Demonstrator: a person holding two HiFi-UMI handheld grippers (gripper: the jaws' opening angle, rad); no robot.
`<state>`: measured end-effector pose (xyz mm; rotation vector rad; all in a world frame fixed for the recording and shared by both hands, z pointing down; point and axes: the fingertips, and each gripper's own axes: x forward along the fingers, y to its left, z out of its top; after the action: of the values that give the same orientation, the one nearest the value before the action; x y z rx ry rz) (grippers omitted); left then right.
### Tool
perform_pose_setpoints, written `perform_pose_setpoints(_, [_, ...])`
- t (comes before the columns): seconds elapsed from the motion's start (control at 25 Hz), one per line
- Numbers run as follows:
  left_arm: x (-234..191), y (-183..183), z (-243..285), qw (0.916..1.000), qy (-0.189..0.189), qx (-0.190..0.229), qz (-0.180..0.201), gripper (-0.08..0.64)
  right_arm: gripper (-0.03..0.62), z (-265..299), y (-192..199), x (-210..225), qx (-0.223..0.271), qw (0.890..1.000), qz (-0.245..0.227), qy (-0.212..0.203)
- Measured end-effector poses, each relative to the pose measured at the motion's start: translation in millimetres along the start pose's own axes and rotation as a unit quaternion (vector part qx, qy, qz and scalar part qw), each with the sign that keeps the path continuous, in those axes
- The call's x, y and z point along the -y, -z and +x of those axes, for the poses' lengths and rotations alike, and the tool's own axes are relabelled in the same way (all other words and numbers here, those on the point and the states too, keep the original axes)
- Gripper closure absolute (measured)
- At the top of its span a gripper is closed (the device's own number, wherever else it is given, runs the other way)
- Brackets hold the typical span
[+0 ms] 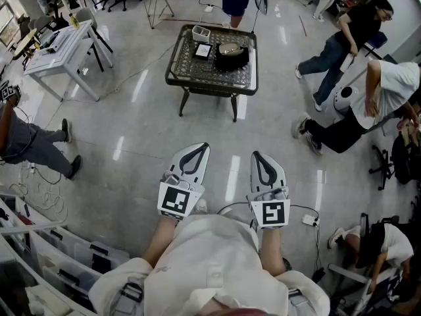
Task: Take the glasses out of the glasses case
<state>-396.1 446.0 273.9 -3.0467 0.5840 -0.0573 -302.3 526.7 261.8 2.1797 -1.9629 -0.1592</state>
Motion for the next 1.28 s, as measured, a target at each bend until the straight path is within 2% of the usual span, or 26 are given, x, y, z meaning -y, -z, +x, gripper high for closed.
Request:
perform_pose_setpoints(0.16, [-17.3,5.3,10.7,1.0,0.006,-0.002,0.002,0.548,0.586,17.0,-1.6,-3.8,0.017,1.0,0.01,0.01])
perform_pose_setpoints(0.36, [-23.5,8.8,32.0,0.9998,0.02,-0.007,0.001,0.548,0.586,30.6,7.9,6.9,0.006,1.0,0.022,0.021])
perform_pose_setpoints(0.64, [-29.2,13.5,72.8,0.9998,0.018,-0.01,0.005,0.548,0.586,60.7,24.2,33.4,0.006,0.999,0.032,0.008])
perform_pose_setpoints(1.28, [-49.4,15.5,225.1,0.9986,-0.027,-0.046,0.008,0.548,0.586,170.6,55.6,163.3,0.023,0.997,0.059,-0.05])
